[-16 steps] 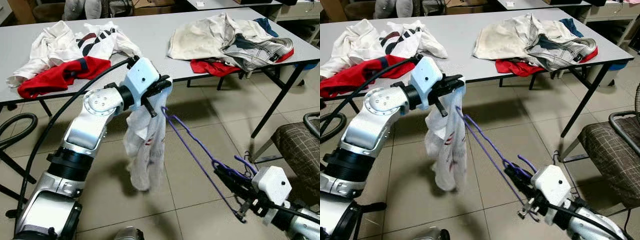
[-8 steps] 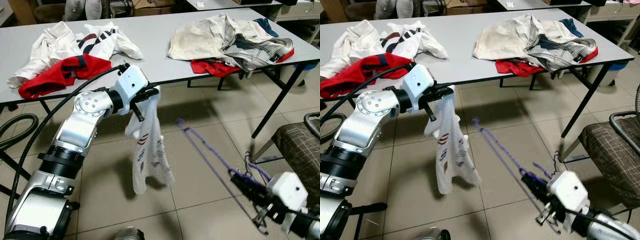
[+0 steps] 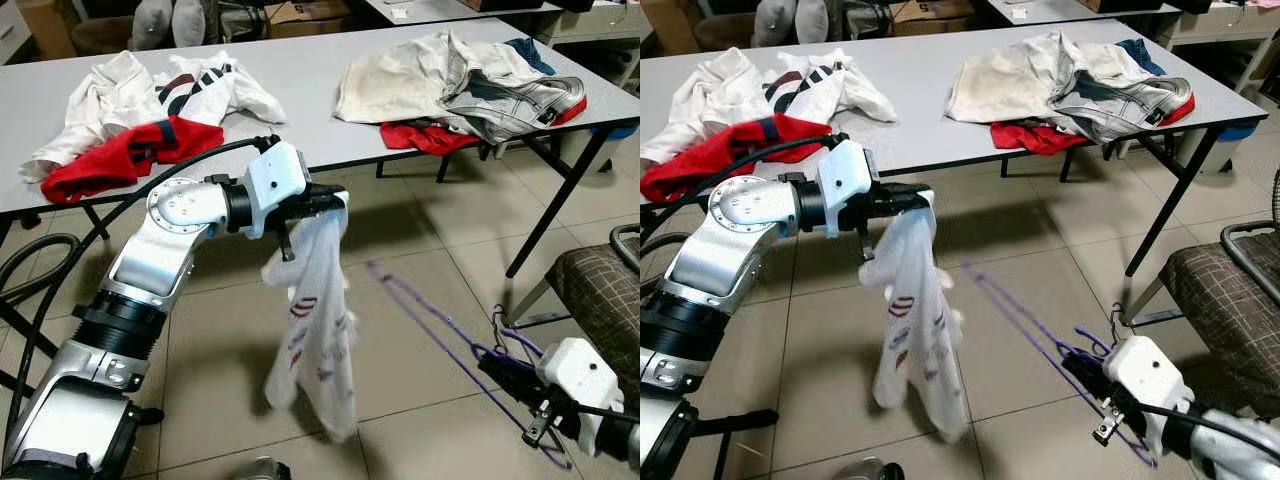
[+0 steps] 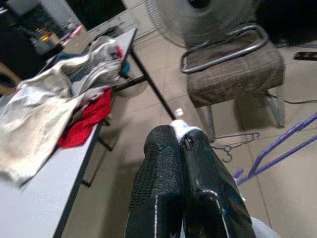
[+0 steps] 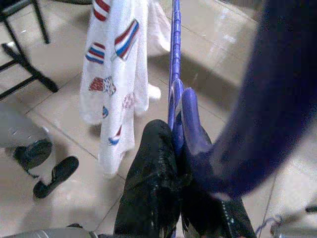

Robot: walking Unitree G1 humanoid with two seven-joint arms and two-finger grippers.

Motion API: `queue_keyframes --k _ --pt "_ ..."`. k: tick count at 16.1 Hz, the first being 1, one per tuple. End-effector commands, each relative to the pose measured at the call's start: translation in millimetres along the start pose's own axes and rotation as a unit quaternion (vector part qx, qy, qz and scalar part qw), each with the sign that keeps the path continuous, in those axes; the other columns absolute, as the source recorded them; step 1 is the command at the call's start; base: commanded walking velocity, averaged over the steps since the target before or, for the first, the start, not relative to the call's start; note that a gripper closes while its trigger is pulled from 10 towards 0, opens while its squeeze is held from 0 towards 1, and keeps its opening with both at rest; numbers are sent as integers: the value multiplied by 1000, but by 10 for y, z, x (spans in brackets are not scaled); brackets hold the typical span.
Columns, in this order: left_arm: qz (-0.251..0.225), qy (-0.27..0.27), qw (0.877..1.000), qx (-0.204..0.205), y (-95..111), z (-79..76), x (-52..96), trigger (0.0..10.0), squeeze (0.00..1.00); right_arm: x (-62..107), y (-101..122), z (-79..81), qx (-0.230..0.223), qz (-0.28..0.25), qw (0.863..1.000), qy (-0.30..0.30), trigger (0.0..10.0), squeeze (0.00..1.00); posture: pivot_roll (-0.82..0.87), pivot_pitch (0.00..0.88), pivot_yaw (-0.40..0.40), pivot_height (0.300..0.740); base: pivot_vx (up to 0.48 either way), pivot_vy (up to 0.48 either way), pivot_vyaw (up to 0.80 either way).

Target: Hang hanger

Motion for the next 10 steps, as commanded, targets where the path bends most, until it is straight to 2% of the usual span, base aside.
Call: queue_keyframes --k 1,4,10 --pt "-18 -13 999 -26 137 27 12 10000 0 -15 11 33 7 -3 1000 24 10000 0 -27 55 64 740 0 0 0" --pt "-31 -51 997 -42 219 -17 31 10000 0 -16 12 37 30 4 997 68 10000 0 -19 72 59 740 0 0 0" --pt "-44 -90 994 -47 291 -110 51 10000 0 -9 29 -15 44 5 996 80 10000 0 -9 81 55 740 0 0 0"
Point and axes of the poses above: a point about 5 cm out from each wrist's last joint towards the gripper, its own x axis pointing back from the gripper into the wrist, its own y axis along the axis of the wrist's last joint, z = x × y, the point moved 3 cm from there along -x, pointing out of the wrist towards the gripper
